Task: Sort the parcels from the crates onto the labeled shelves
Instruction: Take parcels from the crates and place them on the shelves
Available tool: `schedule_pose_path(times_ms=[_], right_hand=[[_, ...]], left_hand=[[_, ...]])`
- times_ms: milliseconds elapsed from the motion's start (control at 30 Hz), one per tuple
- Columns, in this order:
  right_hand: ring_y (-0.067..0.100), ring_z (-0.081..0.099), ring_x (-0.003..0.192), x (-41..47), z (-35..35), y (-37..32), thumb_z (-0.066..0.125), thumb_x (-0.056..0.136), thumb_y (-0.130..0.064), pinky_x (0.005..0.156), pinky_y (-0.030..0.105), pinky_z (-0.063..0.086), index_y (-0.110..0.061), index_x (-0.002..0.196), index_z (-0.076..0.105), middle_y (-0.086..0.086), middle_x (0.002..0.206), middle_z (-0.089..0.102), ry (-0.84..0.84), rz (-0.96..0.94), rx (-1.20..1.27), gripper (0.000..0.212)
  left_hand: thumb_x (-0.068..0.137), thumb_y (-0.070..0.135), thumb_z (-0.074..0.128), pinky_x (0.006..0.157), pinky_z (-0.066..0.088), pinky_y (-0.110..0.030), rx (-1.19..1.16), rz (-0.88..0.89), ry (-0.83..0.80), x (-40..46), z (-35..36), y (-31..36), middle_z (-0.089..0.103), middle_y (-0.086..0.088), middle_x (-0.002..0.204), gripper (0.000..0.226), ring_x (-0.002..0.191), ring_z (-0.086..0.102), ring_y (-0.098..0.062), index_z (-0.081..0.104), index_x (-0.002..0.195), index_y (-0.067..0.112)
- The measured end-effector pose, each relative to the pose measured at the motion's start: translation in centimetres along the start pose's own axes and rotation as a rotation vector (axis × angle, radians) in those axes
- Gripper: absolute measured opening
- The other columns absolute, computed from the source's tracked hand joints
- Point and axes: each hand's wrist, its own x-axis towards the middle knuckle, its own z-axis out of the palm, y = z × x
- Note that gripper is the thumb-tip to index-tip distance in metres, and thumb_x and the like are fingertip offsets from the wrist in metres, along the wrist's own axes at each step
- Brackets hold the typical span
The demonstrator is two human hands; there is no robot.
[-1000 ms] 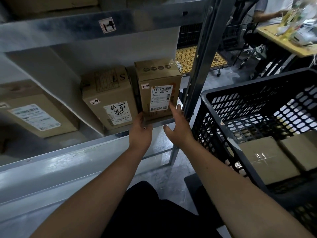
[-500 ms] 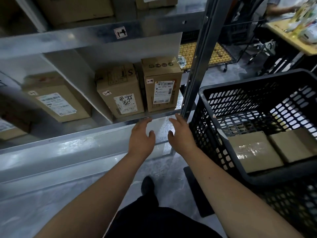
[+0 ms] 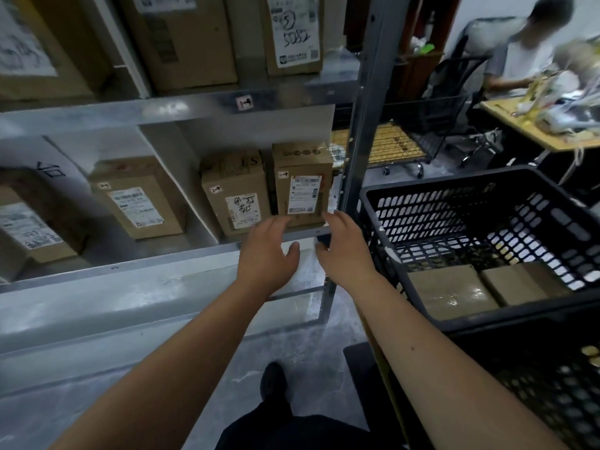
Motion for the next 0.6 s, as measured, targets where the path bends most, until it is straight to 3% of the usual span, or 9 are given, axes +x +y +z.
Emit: schedule_pose_path(times_ms=[200, 300, 467, 600], right_hand=[[0.028, 0.024, 0.154, -1.9, -7.4, 2.0, 0.065, 0.098, -0.013, 0.123, 0.039, 0.027, -0.015, 0.154, 0.045, 0.009, 0.165, 0.03, 0.101, 0.111, -0.146, 0.06], [0.028, 0.028, 0.152, -2.8, -10.0, 4.6, 0.068, 0.098, -0.018, 0.122, 0.039, 0.03, -0.013, 0.155, 0.044, 0.01, 0.164, 0.032, 0.148, 0.209, -0.24, 0.061], [0.026, 0.018, 0.157, -3.9, -13.2, 8.6, 0.068, 0.101, -0.021, 0.124, 0.039, 0.028, -0.016, 0.16, 0.036, 0.006, 0.17, 0.019, 0.16, 0.425, -0.272, 0.067], [0.031, 0.029, 0.152, -4.1, -14.9, 12.1, 0.072, 0.096, -0.023, 0.121, 0.042, 0.035, -0.015, 0.155, 0.045, 0.008, 0.164, 0.032, 0.164, 0.587, -0.305, 0.065]], left_hand=[[0.092, 0.029, 0.071, 0.115, 0.038, -0.042, -0.027, 0.246, -0.075, 2.4, -0.4, 6.7, 0.056, -0.003, 0.146, 0.055, 0.136, 0.047, -0.024, 0.056, 0.145, 0.021], [0.092, 0.033, 0.068, 0.115, 0.041, -0.044, -0.038, 0.372, -0.15, 3.9, 1.3, 10.3, 0.056, 0.0, 0.145, 0.055, 0.135, 0.047, -0.022, 0.055, 0.145, 0.023], [0.096, 0.034, 0.066, 0.113, 0.041, -0.039, -0.071, 0.51, -0.252, 6.9, 5.5, 15.4, 0.058, 0.004, 0.143, 0.048, 0.135, 0.048, -0.018, 0.058, 0.142, 0.024], [0.096, 0.034, 0.065, 0.113, 0.043, -0.043, -0.099, 0.598, -0.354, 9.5, 9.2, 18.3, 0.059, 0.002, 0.142, 0.045, 0.135, 0.049, -0.02, 0.06, 0.14, 0.025]])
